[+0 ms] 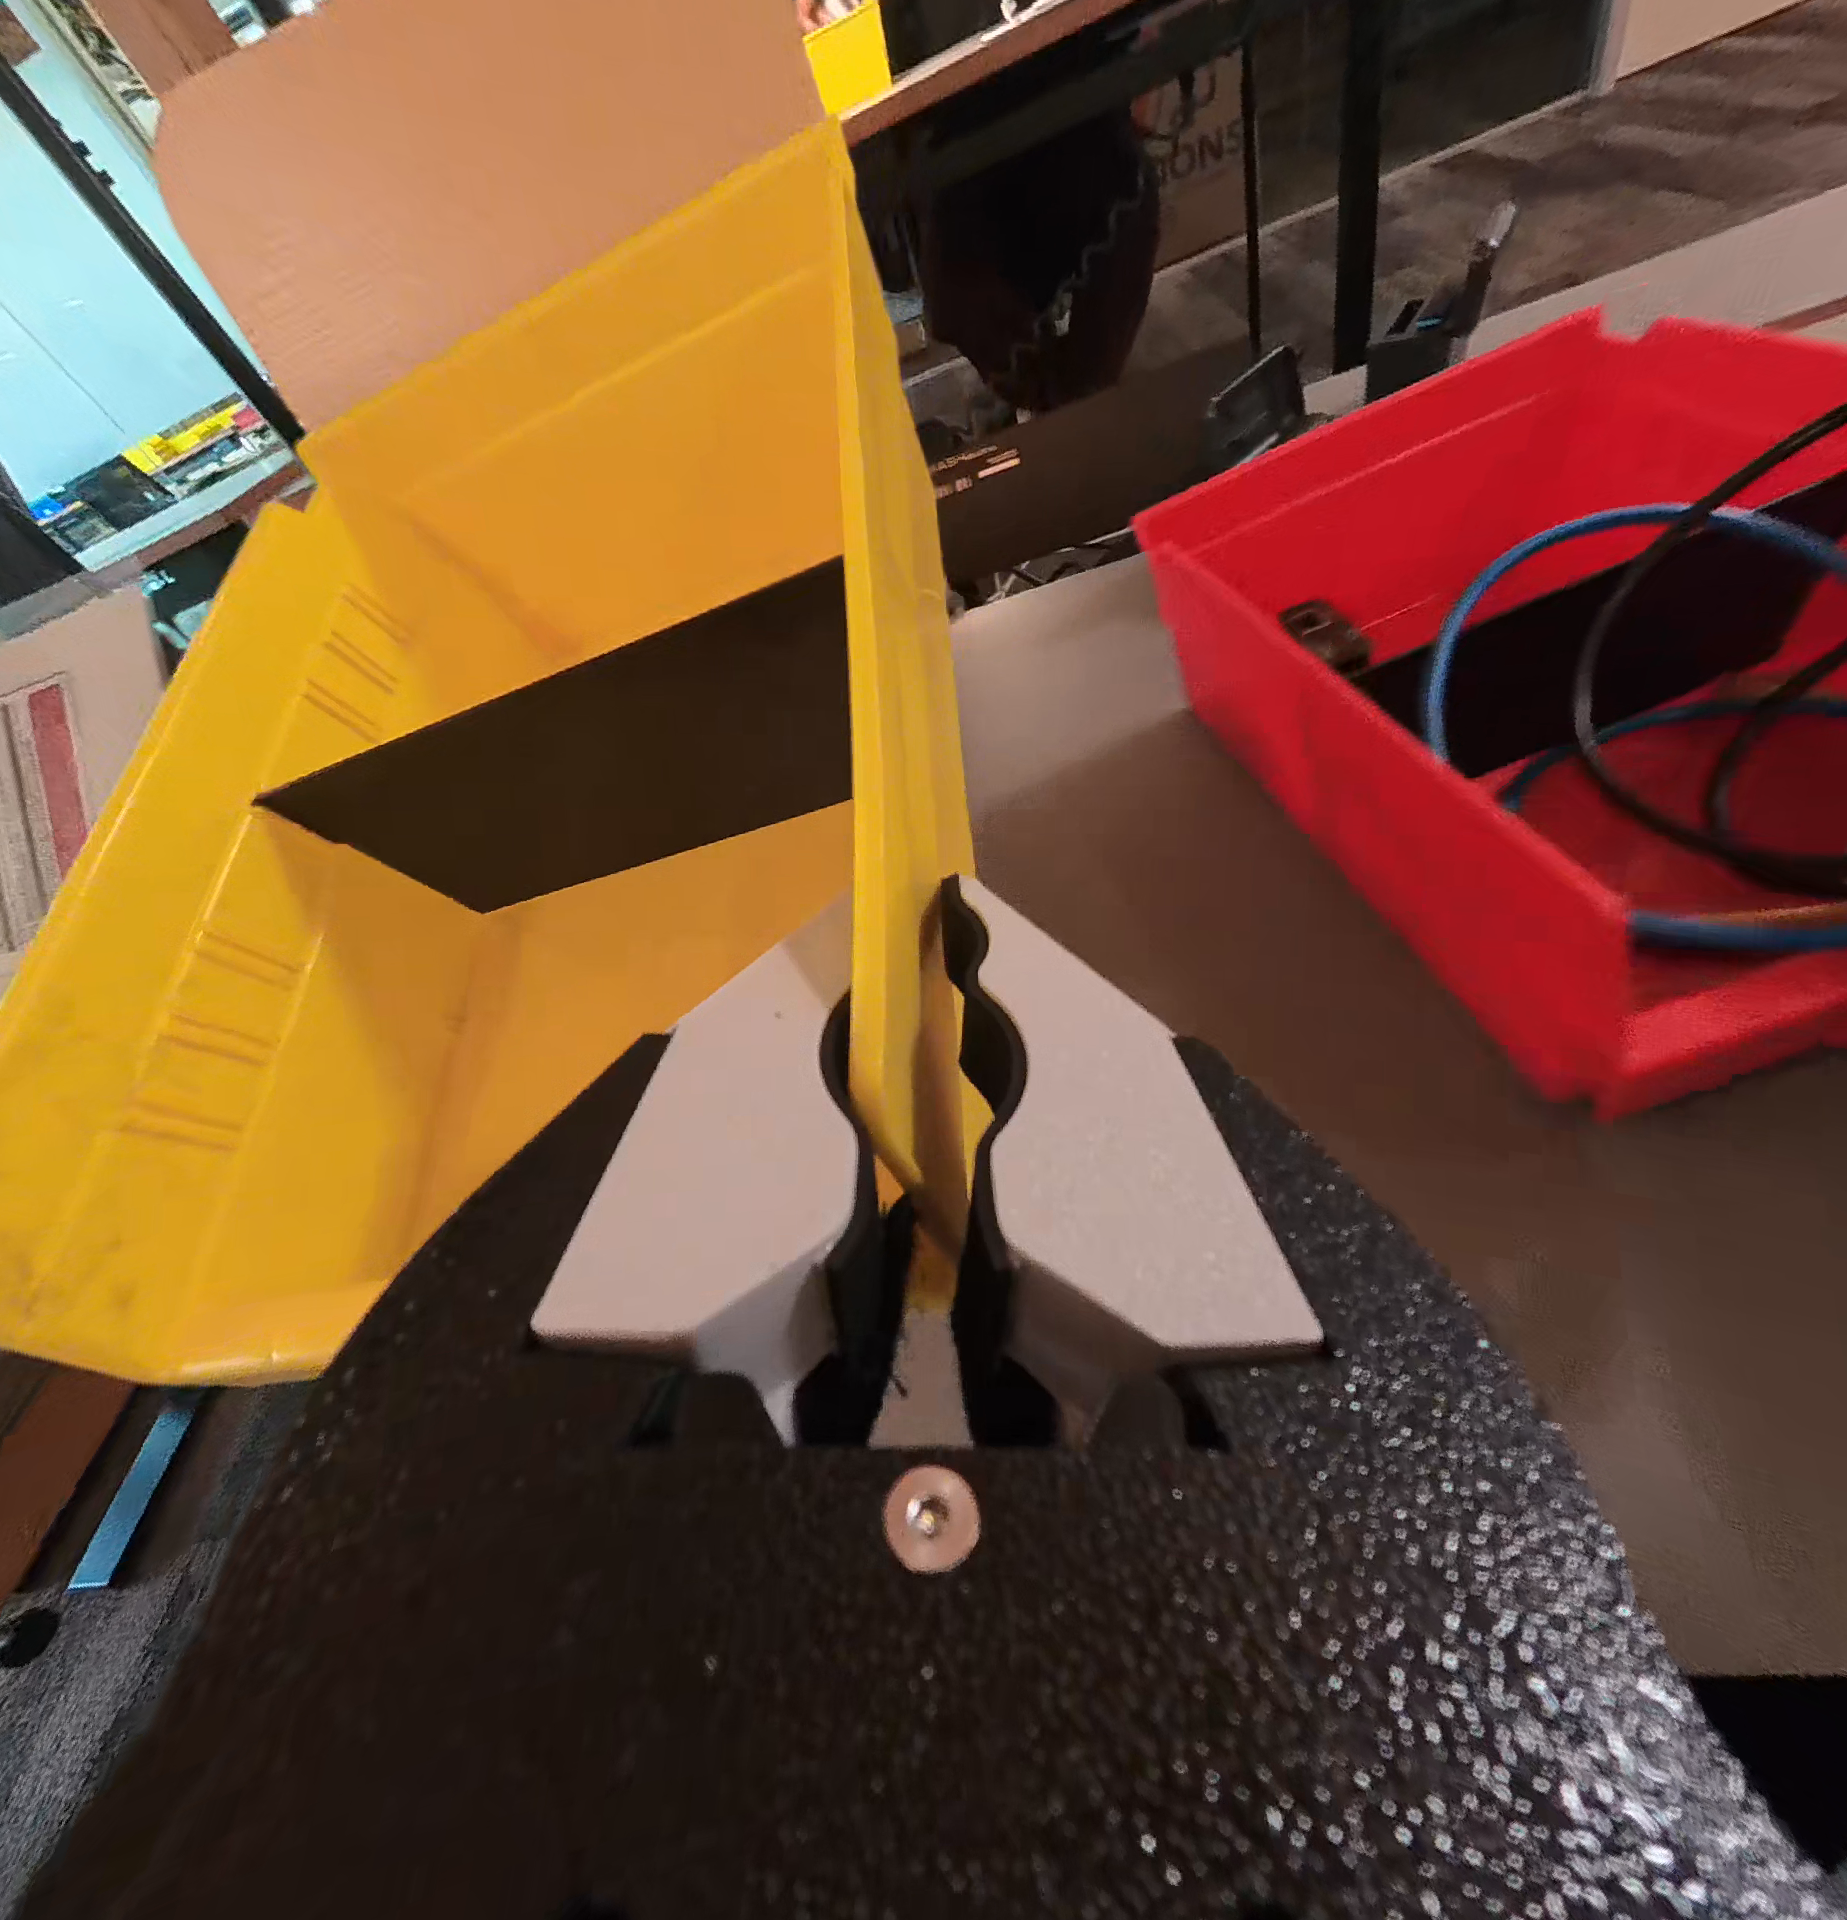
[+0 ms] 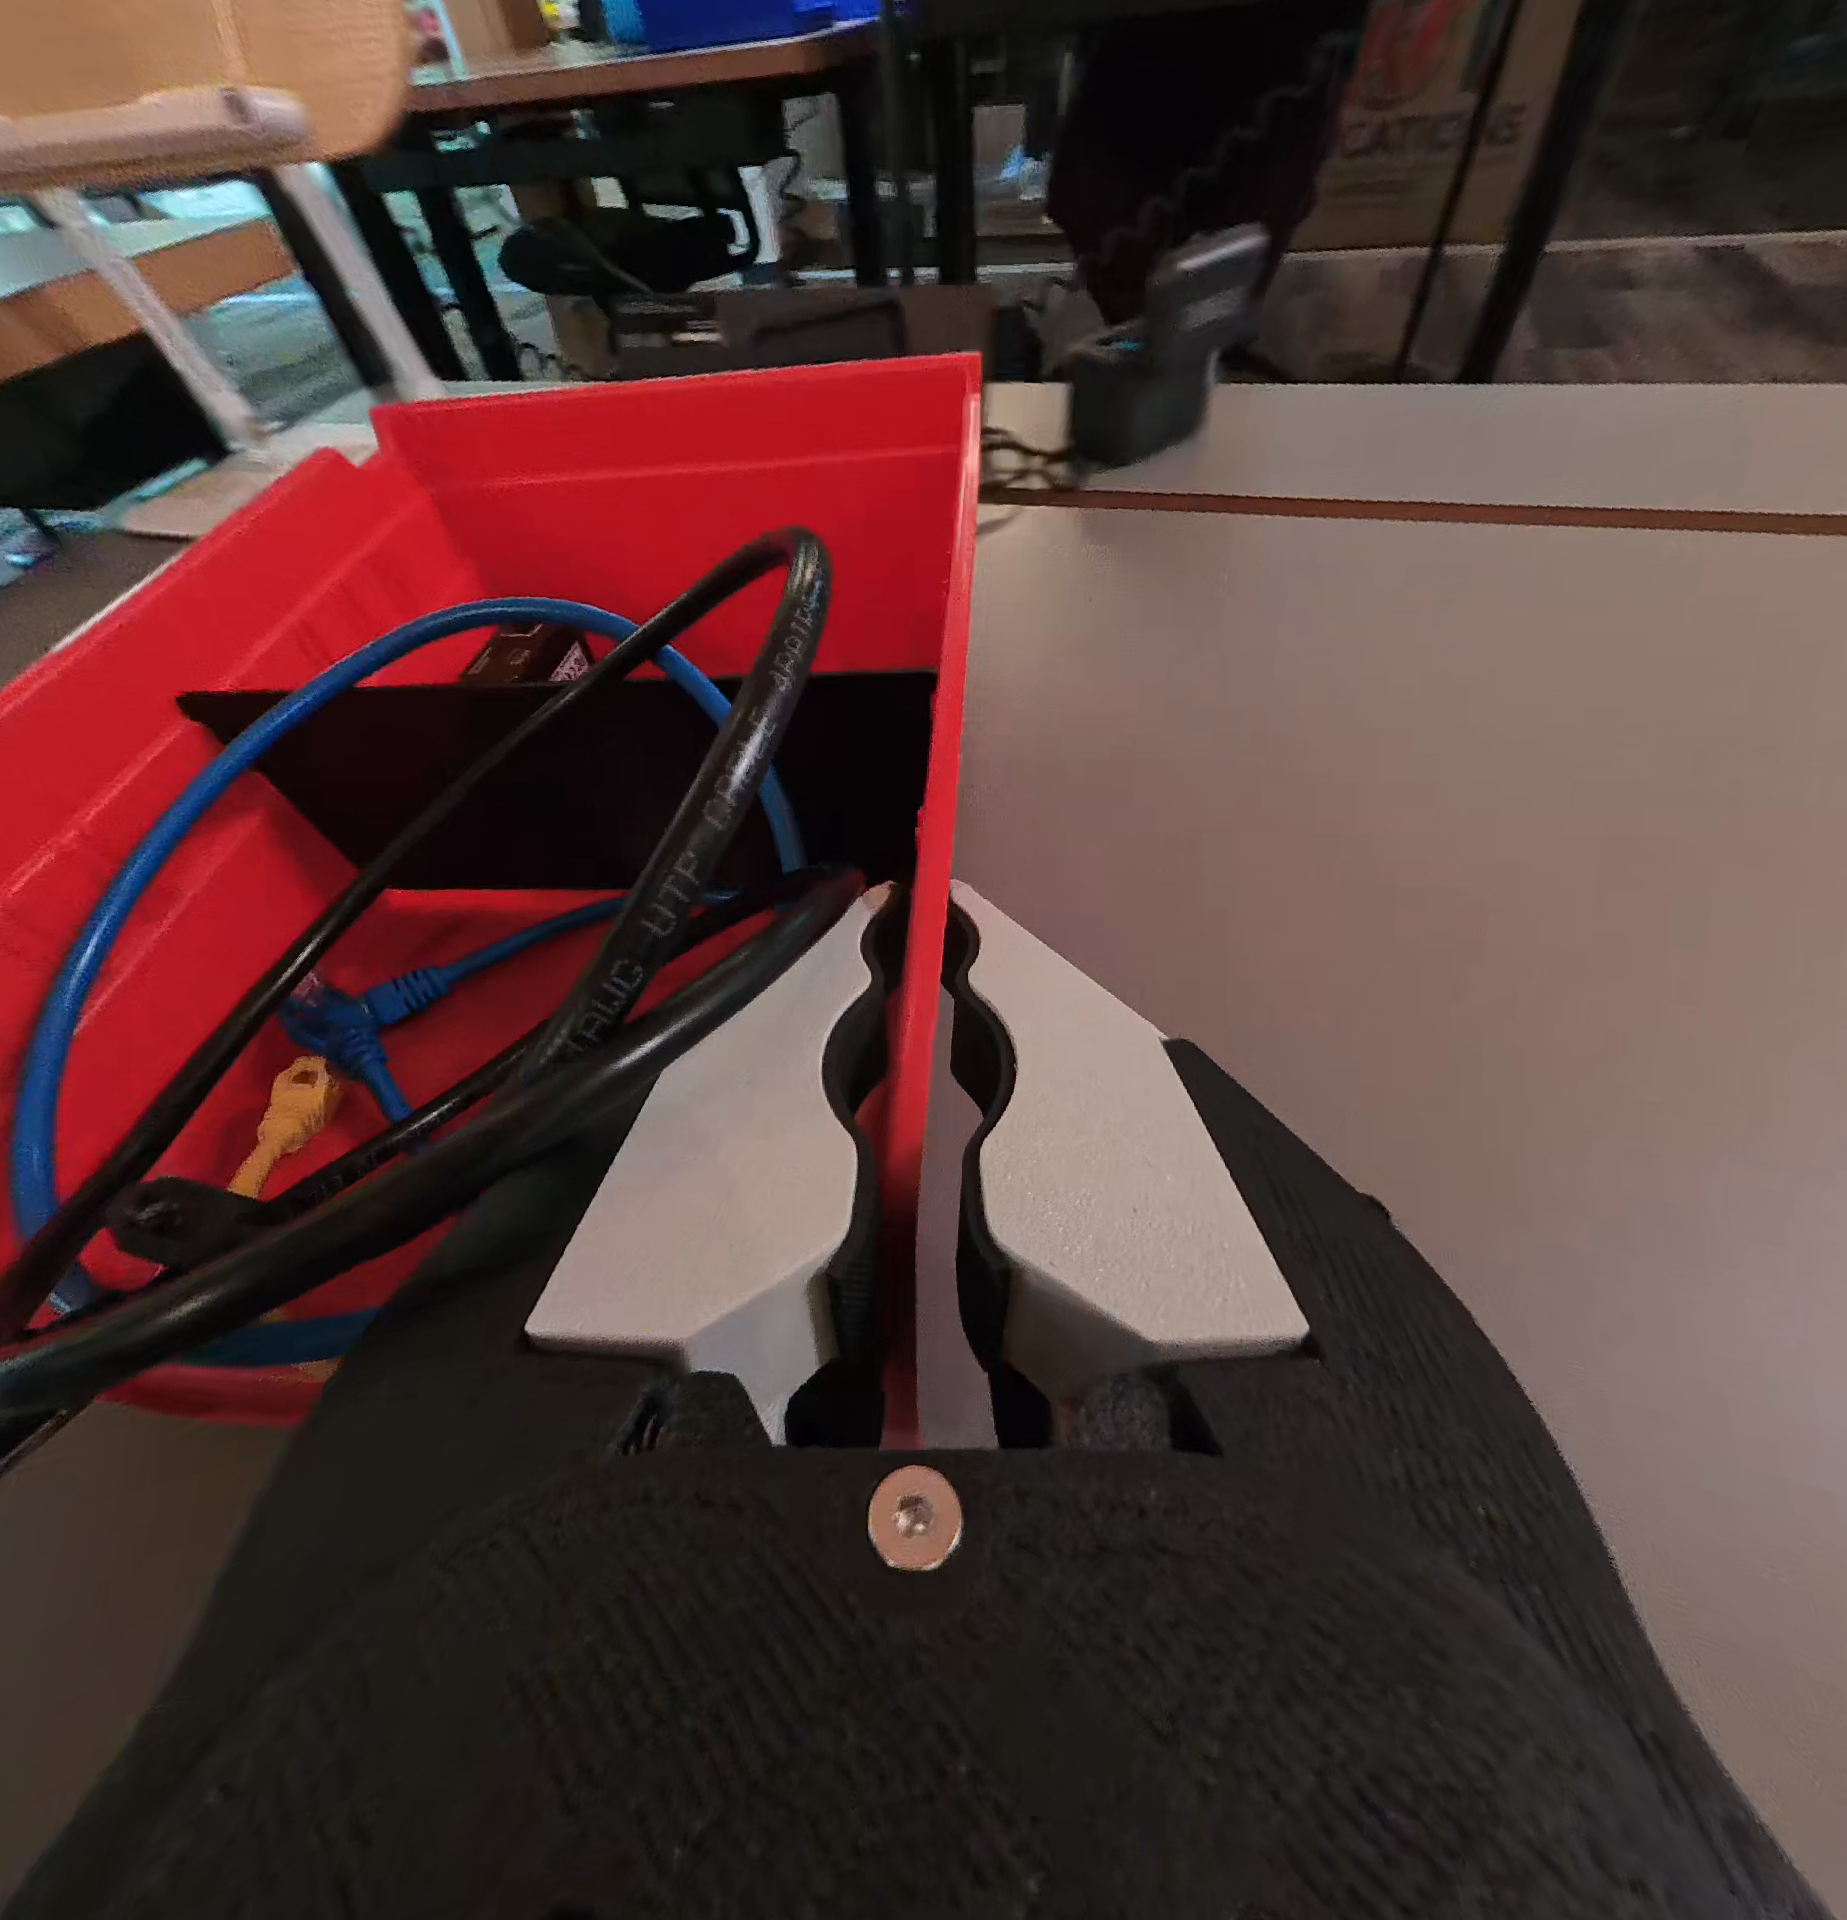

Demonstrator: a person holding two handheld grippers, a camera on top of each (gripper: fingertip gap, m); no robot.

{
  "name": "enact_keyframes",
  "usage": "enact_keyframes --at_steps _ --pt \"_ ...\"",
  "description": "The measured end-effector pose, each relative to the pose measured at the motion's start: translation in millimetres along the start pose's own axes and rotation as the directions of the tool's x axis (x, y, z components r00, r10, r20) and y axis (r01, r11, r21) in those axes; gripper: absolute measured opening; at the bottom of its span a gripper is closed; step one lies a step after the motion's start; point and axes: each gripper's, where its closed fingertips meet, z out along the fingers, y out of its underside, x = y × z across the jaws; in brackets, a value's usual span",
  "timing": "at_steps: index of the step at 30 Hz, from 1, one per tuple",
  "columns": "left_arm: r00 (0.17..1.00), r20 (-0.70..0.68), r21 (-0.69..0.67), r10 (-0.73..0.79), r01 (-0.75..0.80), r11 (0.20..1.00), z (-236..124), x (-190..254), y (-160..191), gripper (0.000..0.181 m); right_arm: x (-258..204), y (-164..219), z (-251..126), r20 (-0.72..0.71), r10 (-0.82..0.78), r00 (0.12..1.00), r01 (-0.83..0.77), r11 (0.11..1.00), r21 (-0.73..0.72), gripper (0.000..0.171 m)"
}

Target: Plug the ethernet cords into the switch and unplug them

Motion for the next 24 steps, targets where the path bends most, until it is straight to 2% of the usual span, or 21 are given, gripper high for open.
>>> enact_keyframes --at_steps 4,6,10,12,14,17,20,24 --pt "1.0 0.032 -0.003 -0.001 0.001 1.0 -3.5 -9.6 3.1 0.004 -72.2 0.0 18.7 0.086 -0.047 0.995 0.046 0.999 0.015 0.004" --pt "0.999 0.045 0.001 0.0 0.0 1.0 -5.1 -13.5 3.0 0.004 -109.2 0.8 24.7 0.165 -0.077 0.983 0.075 0.997 0.015 0.011" --pt "0.996 0.079 0.018 0.035 -0.036 0.999 -10.3 -17.0 -3.6 0.004 -166.6 2.8 15.3 0.349 -0.147 0.925 0.143 0.989 0.038 0.059" --pt "0.994 0.091 0.043 0.052 -0.056 0.997 -15.2 -16.8 -11.9 0.004 -168.5 -1.1 0.9 0.385 -0.199 0.901 0.172 0.98 0.103 0.066" --pt "0.993 0.099 0.077 0.066 -0.074 0.994 -20.6 -14.5 -23.4 0.004 -155.0 -9.3 -19.6 0.406 -0.241 0.882 0.176 0.966 0.189 0.069" --pt "0.992 0.082 0.148 0.095 -0.106 0.983 -29.0 0.1 -47.9 0.004 -103.2 -25.5 -52.8 0.354 -0.262 0.898 0.148 0.937 0.318 0.069" --pt "0.989 0.009 0.23 0.146 -0.144 0.963 -34.8 31.7 -77.5 0.004 -29.2 -28.9 -75.2 0.254 -0.216 0.943 0.131 0.94 0.316 0.069" --pt "0.965 -0.184 0.345 0.189 -0.117 0.931 -37.5 96.9 -119.3 0.005 79.4 -33.6 -109.0 0.063 -0.139 0.988 0.115 0.948 0.295 0.069"
